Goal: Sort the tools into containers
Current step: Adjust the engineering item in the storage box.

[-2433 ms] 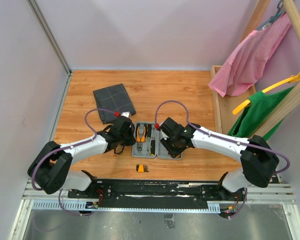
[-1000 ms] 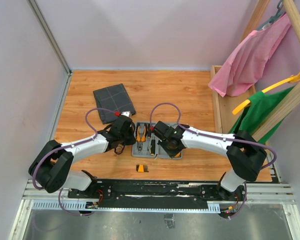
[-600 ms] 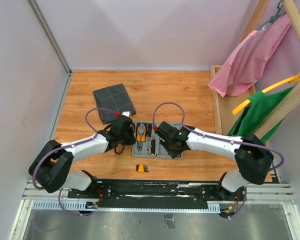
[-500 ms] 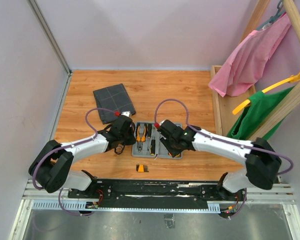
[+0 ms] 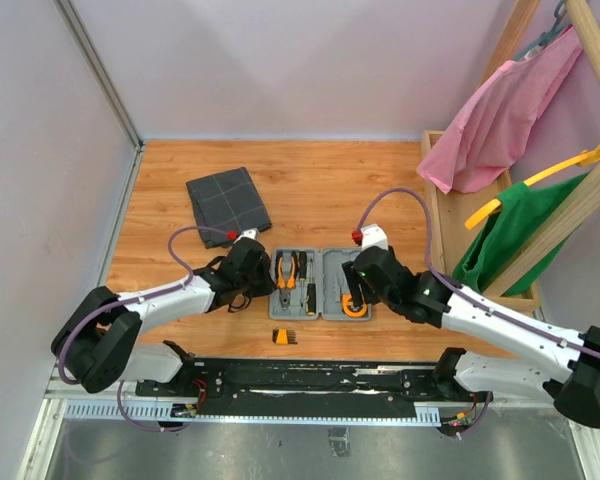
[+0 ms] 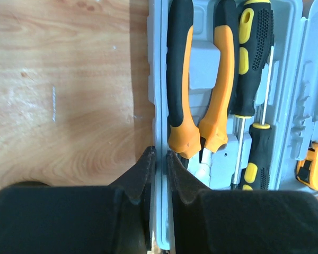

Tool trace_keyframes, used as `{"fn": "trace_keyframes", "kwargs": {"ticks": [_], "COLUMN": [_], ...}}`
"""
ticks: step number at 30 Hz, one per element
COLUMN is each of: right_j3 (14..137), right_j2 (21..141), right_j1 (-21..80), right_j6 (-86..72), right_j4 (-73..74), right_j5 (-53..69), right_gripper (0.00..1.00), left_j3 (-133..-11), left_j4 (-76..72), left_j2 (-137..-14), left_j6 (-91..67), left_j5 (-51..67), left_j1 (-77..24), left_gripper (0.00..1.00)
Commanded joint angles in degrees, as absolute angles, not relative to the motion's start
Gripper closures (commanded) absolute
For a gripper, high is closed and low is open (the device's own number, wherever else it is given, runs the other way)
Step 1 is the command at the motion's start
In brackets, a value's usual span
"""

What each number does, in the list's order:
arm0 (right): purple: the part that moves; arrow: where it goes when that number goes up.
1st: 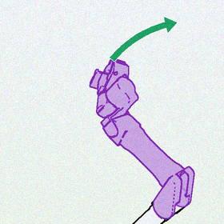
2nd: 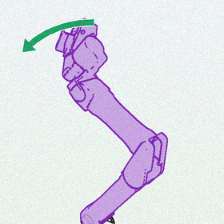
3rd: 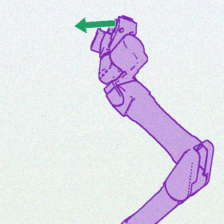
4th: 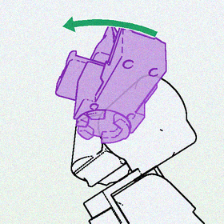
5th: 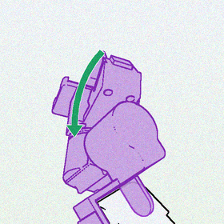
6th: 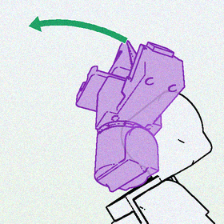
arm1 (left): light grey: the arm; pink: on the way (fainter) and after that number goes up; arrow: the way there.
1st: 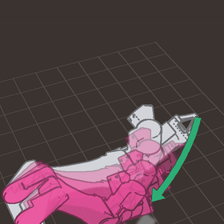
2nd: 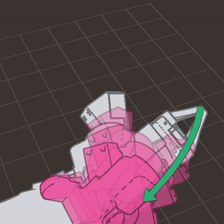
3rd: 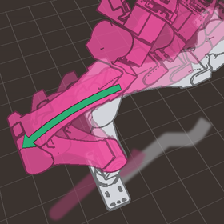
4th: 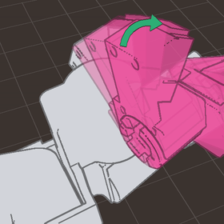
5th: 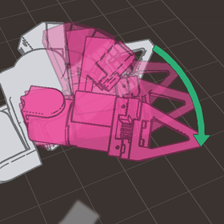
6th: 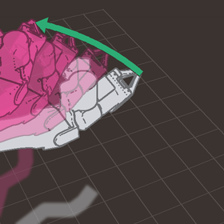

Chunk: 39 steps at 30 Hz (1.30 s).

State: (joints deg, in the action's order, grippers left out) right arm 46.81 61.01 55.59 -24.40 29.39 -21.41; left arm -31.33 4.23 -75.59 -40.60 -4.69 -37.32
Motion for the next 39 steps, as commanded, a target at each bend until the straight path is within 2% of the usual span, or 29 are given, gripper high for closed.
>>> {"fn": "trace_keyframes", "kwargs": {"ticks": [1,6,14,16,18,22,26,30,33,39], "right_j3": [42.0,37.5,33.3,32.9,32.6,32.0,31.8,32.0,32.0,31.9], "right_j2": [55.7,49.9,42.3,41.2,40.4,39.4,39.0,38.9,39.0,39.2], "right_j1": [55.1,54.2,54.1,54.1,54.1,54.1,54.1,54.1,54.1,54.1], "right_j6": [-33.6,-36.0,-36.1,-35.6,-35.6,-35.1,-33.9,-32.1,-30.8,-29.2], "right_j4": [27.0,24.3,21.9,22.0,21.9,21.2,21.0,20.8,20.6,20.9], "right_j5": [-30.0,-29.4,-31.2,-31.2,-31.1,-30.1,-29.2,-28.4,-28.0,-27.7], "right_gripper": [0.33,0.24,0.17,0.11,0.02,0.02,0.02,0.02,0.02,0.02], "left_j3": [-29.8,-29.4,-32.3,-33.3,-34.0,-34.4,-34.2,-34.6,-35.2,-37.3], "left_j4": [0.5,-1.8,-2.0,-1.5,-1.4,-1.1,-1.5,-0.5,1.9,10.3], "left_j2": [-72.8,-73.1,-76.3,-76.8,-77.0,-77.0,-75.6,-73.3,-71.5,-67.5], "left_j6": [-47.8,-52.4,-55.5,-55.5,-55.5,-55.7,-53.6,-50.3,-48.3,-43.7], "left_j5": [-4.4,-5.8,-9.9,-11.1,-11.7,-12.3,-11.3,-11.1,-11.7,-16.2], "left_j1": [-39.5,-41.7,-42.7,-42.6,-42.1,-40.4,-39.5,-39.5,-39.5,-39.4], "left_gripper": [0.96,0.96,0.98,0.98,0.98,0.98,0.87,0.67,0.56,0.47]}}
